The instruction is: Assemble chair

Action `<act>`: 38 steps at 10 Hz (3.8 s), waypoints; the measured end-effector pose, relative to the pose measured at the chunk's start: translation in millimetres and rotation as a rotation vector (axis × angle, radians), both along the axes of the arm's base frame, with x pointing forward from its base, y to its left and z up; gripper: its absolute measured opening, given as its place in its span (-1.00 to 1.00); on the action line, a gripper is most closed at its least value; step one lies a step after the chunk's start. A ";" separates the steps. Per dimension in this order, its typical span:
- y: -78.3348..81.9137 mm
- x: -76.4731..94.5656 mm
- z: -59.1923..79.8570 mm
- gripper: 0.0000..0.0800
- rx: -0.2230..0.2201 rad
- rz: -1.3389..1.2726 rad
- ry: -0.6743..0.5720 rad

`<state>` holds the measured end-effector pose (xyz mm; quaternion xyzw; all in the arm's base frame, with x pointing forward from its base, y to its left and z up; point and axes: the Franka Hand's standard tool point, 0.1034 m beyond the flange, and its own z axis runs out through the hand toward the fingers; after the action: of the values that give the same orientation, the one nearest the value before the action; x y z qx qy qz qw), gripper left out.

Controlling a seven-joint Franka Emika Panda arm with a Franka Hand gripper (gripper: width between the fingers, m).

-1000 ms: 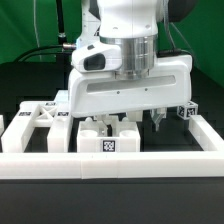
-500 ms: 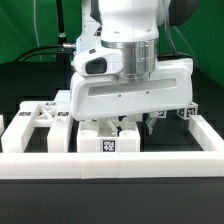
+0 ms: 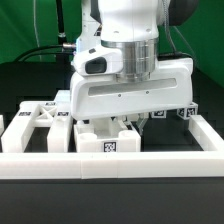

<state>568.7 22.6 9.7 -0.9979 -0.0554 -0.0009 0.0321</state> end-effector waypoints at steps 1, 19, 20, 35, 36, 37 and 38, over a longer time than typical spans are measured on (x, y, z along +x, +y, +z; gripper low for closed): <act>0.0 0.0 0.0 -0.92 0.000 0.000 0.000; 96.2 28.7 5.7 -0.92 0.011 0.020 -0.033; 90.8 31.1 12.1 -0.92 0.008 0.024 -0.034; 5.8 -67.4 36.4 0.62 -0.018 0.039 -0.076; 7.8 -73.6 33.1 0.62 -0.019 0.037 -0.073; 8.5 -72.6 33.7 0.62 -0.017 0.040 -0.054; 8.3 -71.4 34.0 0.62 -0.017 0.042 -0.060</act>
Offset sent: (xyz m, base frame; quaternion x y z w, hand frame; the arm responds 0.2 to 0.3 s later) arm 0.0021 0.0434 0.0015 -0.0042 -0.0067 0.0550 0.9985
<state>497.3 30.8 43.7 -0.9963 -0.0772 -0.0297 0.0218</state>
